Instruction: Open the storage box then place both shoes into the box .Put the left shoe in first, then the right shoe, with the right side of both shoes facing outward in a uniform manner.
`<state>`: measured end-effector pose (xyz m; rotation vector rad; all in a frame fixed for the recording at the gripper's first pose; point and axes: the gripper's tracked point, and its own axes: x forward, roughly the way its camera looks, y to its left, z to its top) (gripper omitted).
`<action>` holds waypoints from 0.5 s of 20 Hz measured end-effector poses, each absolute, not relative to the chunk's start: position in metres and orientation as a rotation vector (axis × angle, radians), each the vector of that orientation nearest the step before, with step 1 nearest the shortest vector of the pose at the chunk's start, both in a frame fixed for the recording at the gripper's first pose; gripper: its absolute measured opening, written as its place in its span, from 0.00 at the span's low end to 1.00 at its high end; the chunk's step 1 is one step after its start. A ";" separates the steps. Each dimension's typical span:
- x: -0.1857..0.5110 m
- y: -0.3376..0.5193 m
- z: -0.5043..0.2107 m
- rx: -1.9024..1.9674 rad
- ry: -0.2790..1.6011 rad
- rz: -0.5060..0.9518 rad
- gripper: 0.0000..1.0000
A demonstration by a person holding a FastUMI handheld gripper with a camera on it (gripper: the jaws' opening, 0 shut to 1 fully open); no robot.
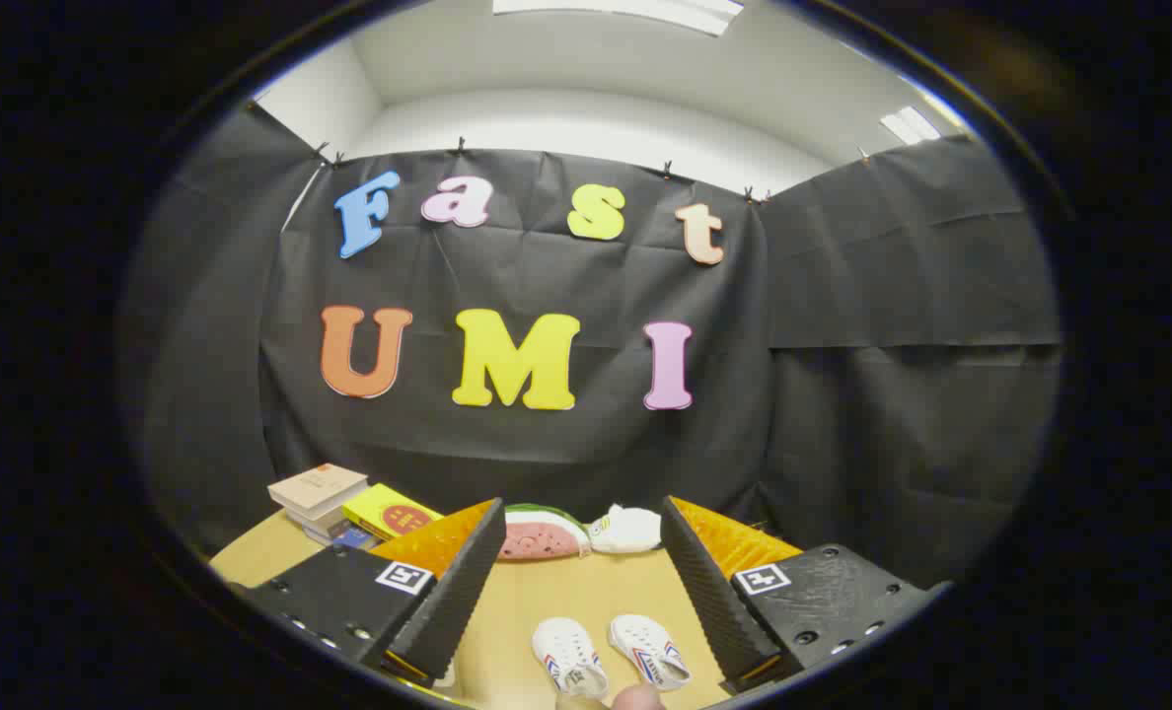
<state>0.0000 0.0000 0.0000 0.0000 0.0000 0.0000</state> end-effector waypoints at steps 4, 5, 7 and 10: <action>0.009 0.009 0.005 -0.026 -0.016 0.023 0.95; 0.008 0.011 0.005 -0.034 -0.021 0.031 0.95; 0.007 0.017 0.004 -0.029 -0.022 0.050 0.95; 0.004 0.027 0.001 -0.018 -0.011 0.087 0.95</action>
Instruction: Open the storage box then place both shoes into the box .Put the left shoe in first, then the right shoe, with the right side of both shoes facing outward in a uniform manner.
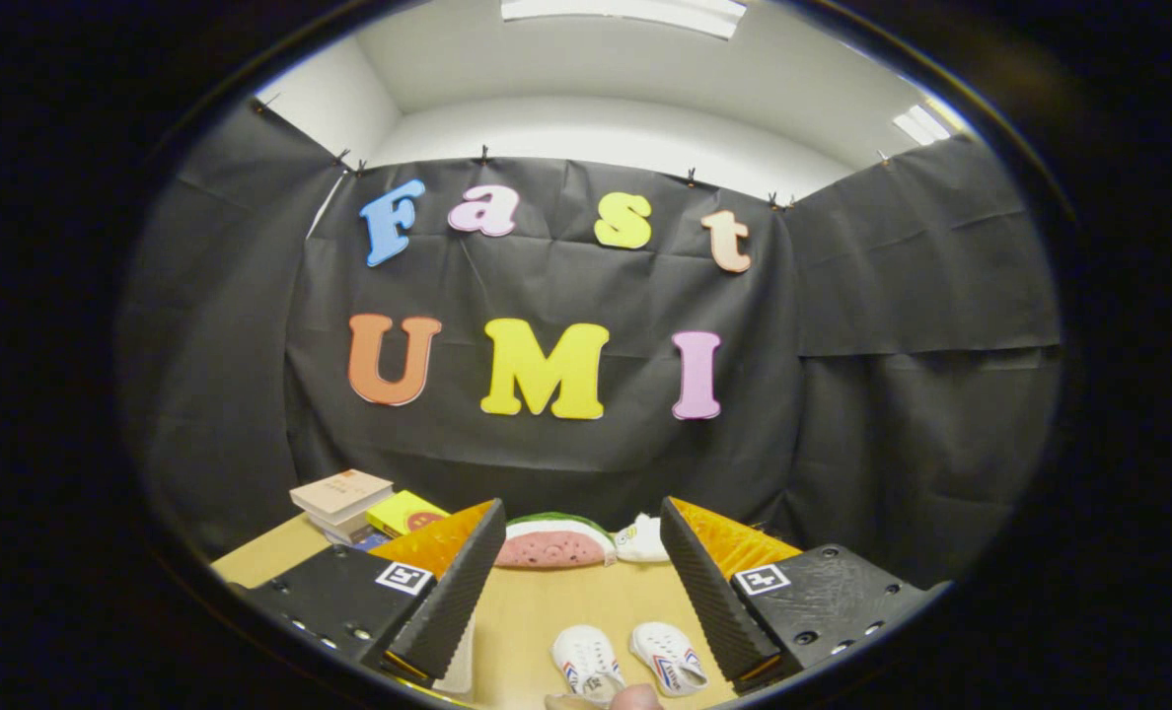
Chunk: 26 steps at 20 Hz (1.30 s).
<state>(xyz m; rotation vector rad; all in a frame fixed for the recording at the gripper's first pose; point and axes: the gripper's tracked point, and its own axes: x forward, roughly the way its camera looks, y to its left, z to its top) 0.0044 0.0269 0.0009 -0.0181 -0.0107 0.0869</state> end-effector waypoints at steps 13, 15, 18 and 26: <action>0.000 0.028 -0.004 0.035 0.022 0.145 0.95; 0.002 0.026 -0.009 0.042 0.050 0.158 0.95; 0.006 0.029 -0.024 0.043 0.102 0.198 0.95; 0.011 0.066 -0.113 0.125 0.323 0.436 0.95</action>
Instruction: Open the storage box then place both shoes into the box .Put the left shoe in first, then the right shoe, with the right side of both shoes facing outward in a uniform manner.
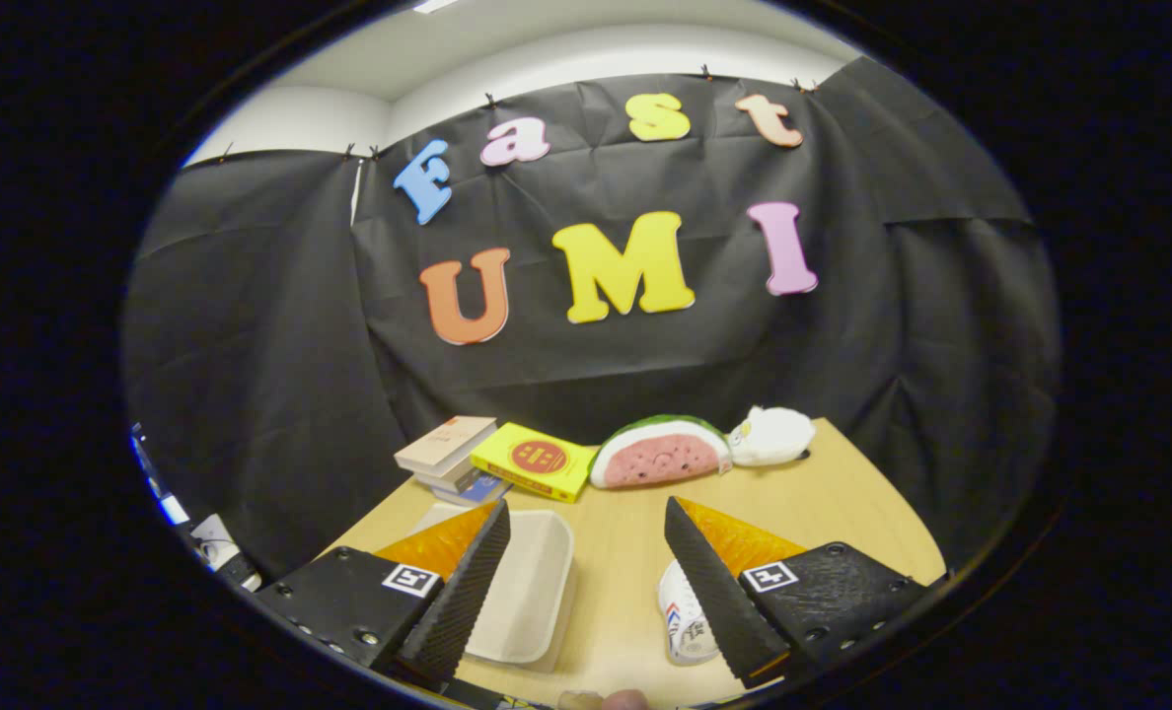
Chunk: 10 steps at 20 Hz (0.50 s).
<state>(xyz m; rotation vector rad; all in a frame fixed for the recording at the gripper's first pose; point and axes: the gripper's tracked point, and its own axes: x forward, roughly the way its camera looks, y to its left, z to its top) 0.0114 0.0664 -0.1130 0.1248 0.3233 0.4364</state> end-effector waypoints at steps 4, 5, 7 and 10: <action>0.018 0.081 -0.162 0.188 0.416 0.520 0.95; 0.020 0.085 -0.171 0.209 0.443 0.534 0.95; 0.025 0.095 -0.192 0.266 0.509 0.561 0.95; 0.027 0.116 -0.223 0.352 0.632 0.609 0.95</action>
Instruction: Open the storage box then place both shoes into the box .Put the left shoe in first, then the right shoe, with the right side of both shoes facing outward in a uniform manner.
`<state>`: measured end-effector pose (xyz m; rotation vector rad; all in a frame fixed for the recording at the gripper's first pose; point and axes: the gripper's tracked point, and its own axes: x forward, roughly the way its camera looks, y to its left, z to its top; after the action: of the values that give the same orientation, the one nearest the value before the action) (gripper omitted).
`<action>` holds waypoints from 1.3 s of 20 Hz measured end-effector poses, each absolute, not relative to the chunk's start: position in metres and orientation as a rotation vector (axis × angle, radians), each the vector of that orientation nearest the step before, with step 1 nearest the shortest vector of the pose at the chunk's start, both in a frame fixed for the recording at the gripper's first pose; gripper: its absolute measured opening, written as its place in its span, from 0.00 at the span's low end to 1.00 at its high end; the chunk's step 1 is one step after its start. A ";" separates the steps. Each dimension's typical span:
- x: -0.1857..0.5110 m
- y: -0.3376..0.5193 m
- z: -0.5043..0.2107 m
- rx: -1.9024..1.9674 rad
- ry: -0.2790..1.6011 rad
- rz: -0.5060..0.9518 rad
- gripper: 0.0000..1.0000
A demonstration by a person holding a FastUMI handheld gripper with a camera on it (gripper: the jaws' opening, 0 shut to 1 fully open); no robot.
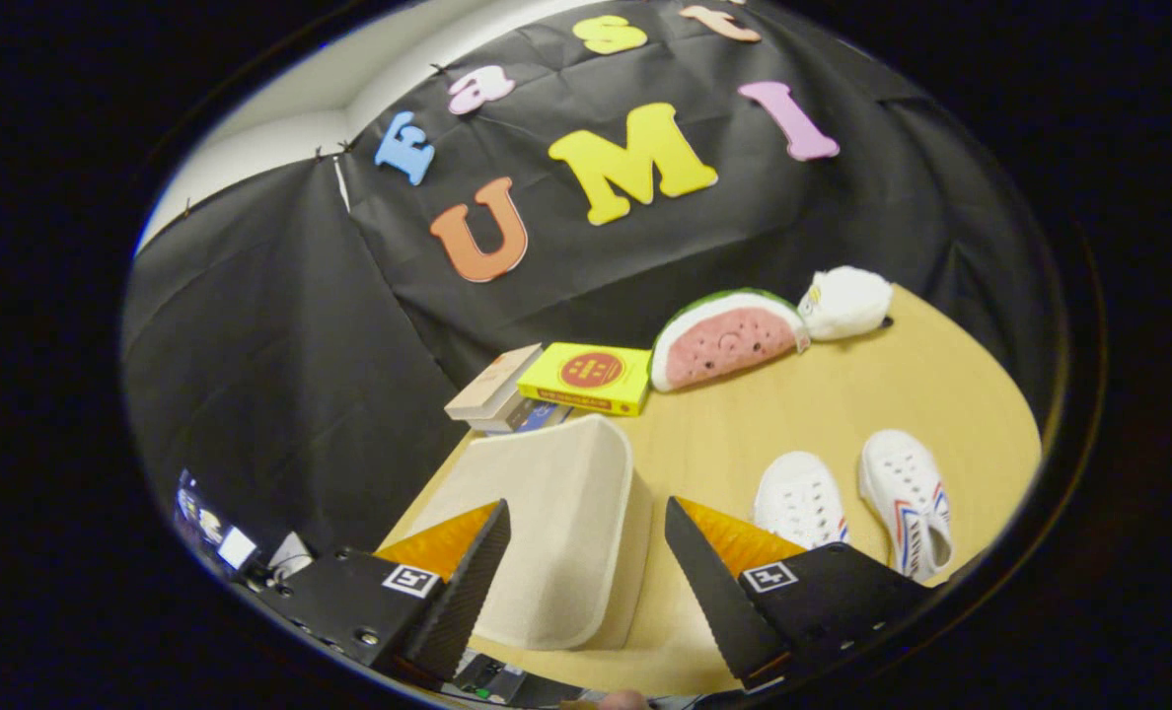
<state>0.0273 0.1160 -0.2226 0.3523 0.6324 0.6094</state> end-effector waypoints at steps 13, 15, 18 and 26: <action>0.030 0.157 -0.277 0.675 0.992 0.727 0.95; 0.026 0.158 -0.276 0.701 1.015 0.743 0.88; 0.021 0.158 -0.273 0.704 1.024 0.740 0.76; 0.029 0.131 -0.236 0.747 0.991 0.700 0.01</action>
<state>0.0287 0.1310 -0.2365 0.7468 0.9909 0.7002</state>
